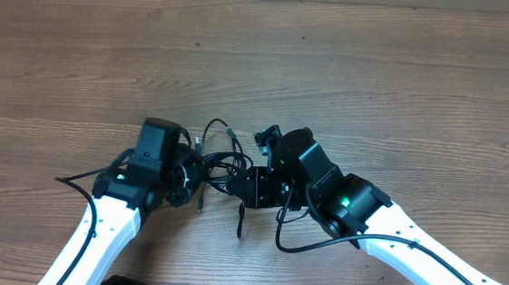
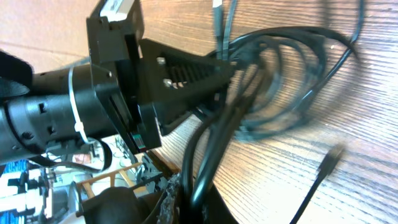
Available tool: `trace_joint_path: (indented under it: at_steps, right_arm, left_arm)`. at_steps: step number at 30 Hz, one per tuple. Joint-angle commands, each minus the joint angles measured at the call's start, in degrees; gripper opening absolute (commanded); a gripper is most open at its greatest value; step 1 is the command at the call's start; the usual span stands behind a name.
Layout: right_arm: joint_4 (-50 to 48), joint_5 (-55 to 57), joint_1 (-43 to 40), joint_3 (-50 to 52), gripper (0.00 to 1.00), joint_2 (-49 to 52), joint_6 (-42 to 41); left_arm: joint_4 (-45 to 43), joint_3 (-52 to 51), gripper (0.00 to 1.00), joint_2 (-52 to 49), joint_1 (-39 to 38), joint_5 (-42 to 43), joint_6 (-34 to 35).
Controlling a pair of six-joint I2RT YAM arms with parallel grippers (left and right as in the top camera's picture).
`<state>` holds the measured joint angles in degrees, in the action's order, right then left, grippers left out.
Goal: Untangle cables
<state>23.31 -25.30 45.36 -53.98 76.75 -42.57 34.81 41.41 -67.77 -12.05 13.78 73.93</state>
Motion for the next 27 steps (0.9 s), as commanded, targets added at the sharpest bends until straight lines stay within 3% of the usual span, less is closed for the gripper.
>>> trace_joint_path:
  at_steps: [1, 4, 11, 15, 21, 27]
  right_arm:
    - [0.2, -3.8, -0.9, -1.5, 0.04, -3.1, -3.5]
    - [3.4, 0.5, -1.2, -1.5, 0.04, -3.1, -8.2]
    - [11.3, 4.7, -1.2, -1.5, 0.04, -3.1, -11.7]
    - [12.9, 4.6, -1.2, -1.5, 0.04, -3.1, -11.7]
    - [12.9, 3.3, -2.0, -1.7, 0.33, -3.5, -11.0]
    - [9.8, 1.1, -3.1, -2.1, 0.48, -5.1, -10.8]
  left_arm:
    - [0.7, -1.1, 0.05, -2.2, 6.9, -9.8, 4.1]
    - [-2.3, -1.1, 0.04, -2.2, 11.7, -1.3, 2.1]
    - [-21.6, -1.1, 0.04, -2.2, 19.6, 34.4, -24.0]
    - [-26.1, -1.1, 0.04, -2.2, 19.8, 46.4, -35.6]
    - [-24.3, -1.1, 0.04, -2.2, 19.8, 53.3, -50.4]
    - [-20.0, -1.1, 0.04, -2.2, 19.8, 54.1, -58.4]
